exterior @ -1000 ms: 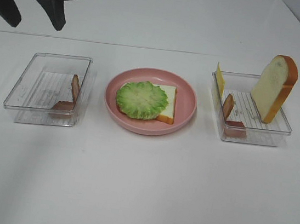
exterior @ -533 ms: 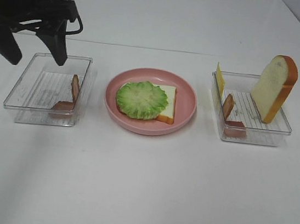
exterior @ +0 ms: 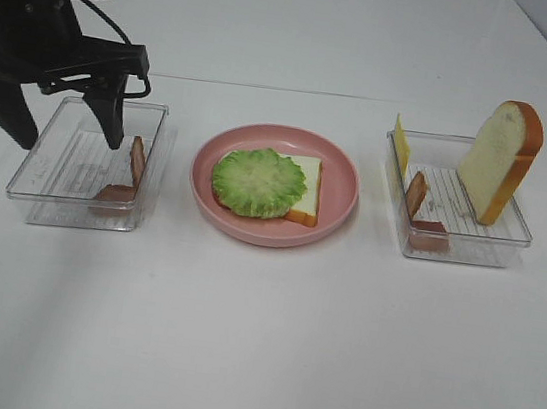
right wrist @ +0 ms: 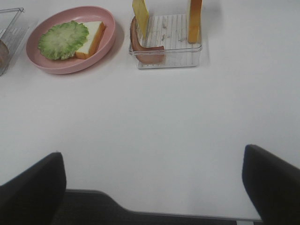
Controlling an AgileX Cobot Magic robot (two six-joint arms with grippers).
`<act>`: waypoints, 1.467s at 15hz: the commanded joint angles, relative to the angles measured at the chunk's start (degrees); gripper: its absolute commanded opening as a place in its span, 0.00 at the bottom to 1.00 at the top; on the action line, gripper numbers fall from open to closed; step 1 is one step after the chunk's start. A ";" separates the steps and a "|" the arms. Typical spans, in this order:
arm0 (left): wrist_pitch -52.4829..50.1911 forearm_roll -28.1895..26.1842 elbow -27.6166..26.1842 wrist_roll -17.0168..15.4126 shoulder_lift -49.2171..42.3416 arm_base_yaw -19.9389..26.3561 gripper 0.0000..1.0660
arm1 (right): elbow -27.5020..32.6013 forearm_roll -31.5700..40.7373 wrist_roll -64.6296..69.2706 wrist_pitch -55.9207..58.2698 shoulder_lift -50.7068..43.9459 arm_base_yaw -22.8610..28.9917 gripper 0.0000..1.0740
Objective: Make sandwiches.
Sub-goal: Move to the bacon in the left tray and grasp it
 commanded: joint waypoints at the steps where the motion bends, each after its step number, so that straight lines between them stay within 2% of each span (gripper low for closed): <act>1: -7.51 -0.34 0.29 -3.55 0.80 -0.11 0.68 | 0.23 -0.06 0.52 0.11 -1.43 -0.40 0.92; 2: -8.88 -0.34 0.17 -4.70 1.60 -0.11 0.68 | 0.23 -0.06 0.52 0.11 -1.43 -0.40 0.92; 7: -13.75 -2.06 0.06 -6.19 7.51 -0.11 0.68 | 0.23 0.17 0.52 0.17 -1.43 -0.40 0.92; 11: -12.66 -2.35 -4.98 -5.96 12.03 -0.23 0.67 | 0.23 0.17 0.52 0.17 -1.43 -0.40 0.92; 13: -11.00 -2.35 -7.22 -5.90 13.64 -0.34 0.57 | 0.23 0.17 0.52 0.17 -1.43 -0.40 0.92; 16: -10.54 -3.04 -7.22 -5.90 14.50 -0.34 0.54 | 0.23 0.17 0.52 0.17 -1.43 -0.40 0.92; 17: -9.45 -2.92 -7.22 -6.19 15.18 -0.34 0.46 | 0.23 0.17 0.52 0.17 -1.43 -0.40 0.92; 20: -8.82 -3.04 -7.22 -6.30 16.10 -0.34 0.30 | 0.23 0.17 0.52 0.17 -1.43 -0.40 0.92; 21: -8.65 -2.64 -7.22 -6.30 16.10 -0.34 0.16 | 0.23 0.17 0.52 0.17 -1.43 -0.40 0.92; 22: -8.59 -1.78 -7.22 -6.30 15.81 -0.34 0.07 | 0.23 0.17 0.52 0.17 -1.43 -0.40 0.92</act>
